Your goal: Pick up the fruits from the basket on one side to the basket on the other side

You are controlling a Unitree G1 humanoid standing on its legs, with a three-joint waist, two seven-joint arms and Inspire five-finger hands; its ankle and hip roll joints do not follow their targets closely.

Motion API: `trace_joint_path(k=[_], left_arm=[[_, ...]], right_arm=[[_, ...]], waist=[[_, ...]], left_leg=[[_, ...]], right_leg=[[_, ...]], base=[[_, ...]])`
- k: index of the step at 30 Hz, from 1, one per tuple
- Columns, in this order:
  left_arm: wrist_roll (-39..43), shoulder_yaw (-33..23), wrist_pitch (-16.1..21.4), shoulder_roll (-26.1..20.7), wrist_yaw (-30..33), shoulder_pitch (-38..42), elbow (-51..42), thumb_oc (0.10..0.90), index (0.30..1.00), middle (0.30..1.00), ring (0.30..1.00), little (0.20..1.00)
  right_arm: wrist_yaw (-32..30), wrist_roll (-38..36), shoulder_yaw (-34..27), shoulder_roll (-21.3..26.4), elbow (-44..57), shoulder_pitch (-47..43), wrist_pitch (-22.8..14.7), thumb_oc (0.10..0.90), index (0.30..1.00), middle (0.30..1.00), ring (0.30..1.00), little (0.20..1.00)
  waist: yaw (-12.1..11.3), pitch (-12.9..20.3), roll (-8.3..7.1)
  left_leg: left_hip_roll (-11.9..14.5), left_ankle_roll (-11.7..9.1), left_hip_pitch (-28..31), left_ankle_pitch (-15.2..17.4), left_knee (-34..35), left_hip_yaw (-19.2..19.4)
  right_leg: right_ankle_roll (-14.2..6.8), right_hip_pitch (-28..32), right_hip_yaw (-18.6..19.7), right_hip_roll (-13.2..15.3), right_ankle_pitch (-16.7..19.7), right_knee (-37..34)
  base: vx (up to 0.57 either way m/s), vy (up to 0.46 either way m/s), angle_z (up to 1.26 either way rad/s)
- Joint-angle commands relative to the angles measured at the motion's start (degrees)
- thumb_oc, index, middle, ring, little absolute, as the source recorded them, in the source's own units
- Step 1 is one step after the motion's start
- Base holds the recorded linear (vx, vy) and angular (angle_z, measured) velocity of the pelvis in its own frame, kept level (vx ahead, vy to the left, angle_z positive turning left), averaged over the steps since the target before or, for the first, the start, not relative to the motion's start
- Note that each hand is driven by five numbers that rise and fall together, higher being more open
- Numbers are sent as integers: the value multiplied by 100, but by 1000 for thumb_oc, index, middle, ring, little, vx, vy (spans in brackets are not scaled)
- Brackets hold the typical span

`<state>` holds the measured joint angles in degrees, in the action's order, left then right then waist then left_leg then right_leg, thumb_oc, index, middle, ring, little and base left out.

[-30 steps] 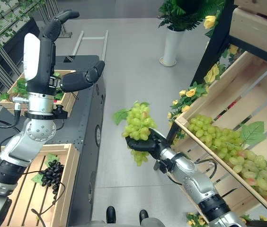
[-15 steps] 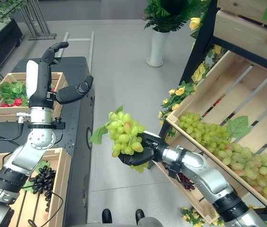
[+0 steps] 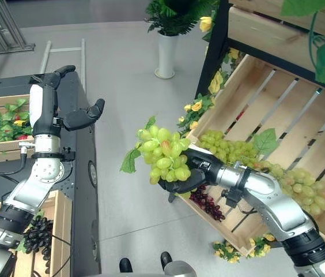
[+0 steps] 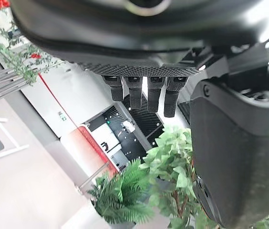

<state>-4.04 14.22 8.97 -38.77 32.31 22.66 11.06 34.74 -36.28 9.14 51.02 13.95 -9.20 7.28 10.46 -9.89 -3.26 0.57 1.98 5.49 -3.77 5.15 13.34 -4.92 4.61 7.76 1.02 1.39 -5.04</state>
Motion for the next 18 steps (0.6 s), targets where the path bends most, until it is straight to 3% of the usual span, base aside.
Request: trace_joint_path(k=[1, 9, 14, 18], left_arm=[[-59, -305, 373, 74, 161, 597, 287, 800, 900, 900, 900, 900], [-170, -260, 335, 353, 327, 564, 520, 800, 900, 900, 900, 900], [-195, -228, 364, 507, 500, 511, 765, 800, 900, 900, 900, 900], [-203, -216, 391, 614, 590, 420, 870, 800, 900, 900, 900, 900]], right_arm=[[-301, -45, -869, 219, 469, -515, -1160, 400, 300, 300, 300, 300], [-884, 316, -1518, 125, 338, -413, -1499, 400, 300, 300, 300, 300], [-1694, -27, -1910, 9, 239, -415, -1603, 400, 300, 300, 300, 300], [-2451, 318, -2204, -247, 182, -338, -1673, 400, 300, 300, 300, 300]], waist=[[35, 362, 53], [188, 374, 58], [268, 362, 74], [330, 370, 123]], left_leg=[[-152, -75, 323, 805, -51, -344], [-120, -60, 375, 875, -43, -192], [-113, -46, 408, 926, -56, -113], [-107, -33, 431, 957, -46, -48]], right_leg=[[-140, -126, -234, -196, -47, 226], [-159, -142, -123, -231, -62, 230], [-161, -152, -82, -249, -90, 272], [-162, -166, -62, -255, -106, 282]], base=[[11, 31, -20], [9, 18, -21], [1, 3, -5], [0, 6, -2]])
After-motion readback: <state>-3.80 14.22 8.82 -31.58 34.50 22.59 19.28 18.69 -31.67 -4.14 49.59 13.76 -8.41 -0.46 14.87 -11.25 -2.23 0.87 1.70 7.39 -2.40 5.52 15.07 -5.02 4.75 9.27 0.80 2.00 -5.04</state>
